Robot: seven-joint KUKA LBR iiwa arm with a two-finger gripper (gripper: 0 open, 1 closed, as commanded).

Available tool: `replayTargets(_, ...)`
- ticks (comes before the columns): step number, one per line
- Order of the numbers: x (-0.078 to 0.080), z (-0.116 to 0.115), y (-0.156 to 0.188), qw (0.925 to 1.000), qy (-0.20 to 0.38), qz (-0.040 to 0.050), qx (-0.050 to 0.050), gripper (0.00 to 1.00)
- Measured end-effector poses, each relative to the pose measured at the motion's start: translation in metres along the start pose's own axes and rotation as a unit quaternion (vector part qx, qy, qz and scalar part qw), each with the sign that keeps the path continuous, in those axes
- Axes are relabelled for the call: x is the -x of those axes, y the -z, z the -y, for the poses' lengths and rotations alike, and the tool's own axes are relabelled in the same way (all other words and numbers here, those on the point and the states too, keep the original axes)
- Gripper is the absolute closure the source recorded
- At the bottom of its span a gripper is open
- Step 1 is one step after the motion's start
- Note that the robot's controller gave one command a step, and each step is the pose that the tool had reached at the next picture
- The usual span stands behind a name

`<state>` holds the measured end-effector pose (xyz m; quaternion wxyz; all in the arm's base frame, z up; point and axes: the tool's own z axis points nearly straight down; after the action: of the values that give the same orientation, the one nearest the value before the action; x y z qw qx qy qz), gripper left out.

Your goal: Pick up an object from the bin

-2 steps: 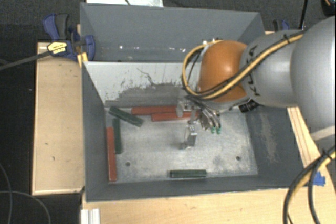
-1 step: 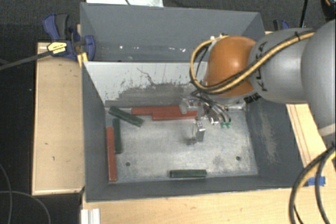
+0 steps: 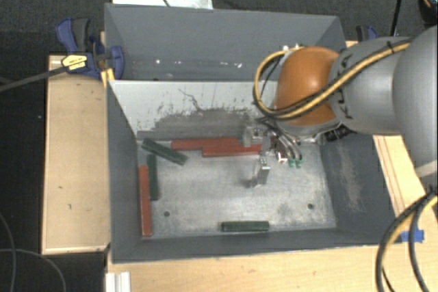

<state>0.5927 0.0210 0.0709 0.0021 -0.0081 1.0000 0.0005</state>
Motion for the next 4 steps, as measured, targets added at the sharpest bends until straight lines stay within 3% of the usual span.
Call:
replayTargets(1, -0.003, -0.008, 0.000, 0.9961, -0.089, -0.0011, 0.000, 0.00)
replayTargets(2, -0.003, -0.011, 0.000, 0.9934, -0.115, -0.0008, 0.000, 0.00)
replayTargets(3, -0.001, -0.045, 0.000, 0.9898, -0.143, 0.0007, 0.000, 0.00)
replayTargets(4, 0.000, -0.043, 0.000, 0.9896, -0.144, 0.0007, 0.000, 1.00)
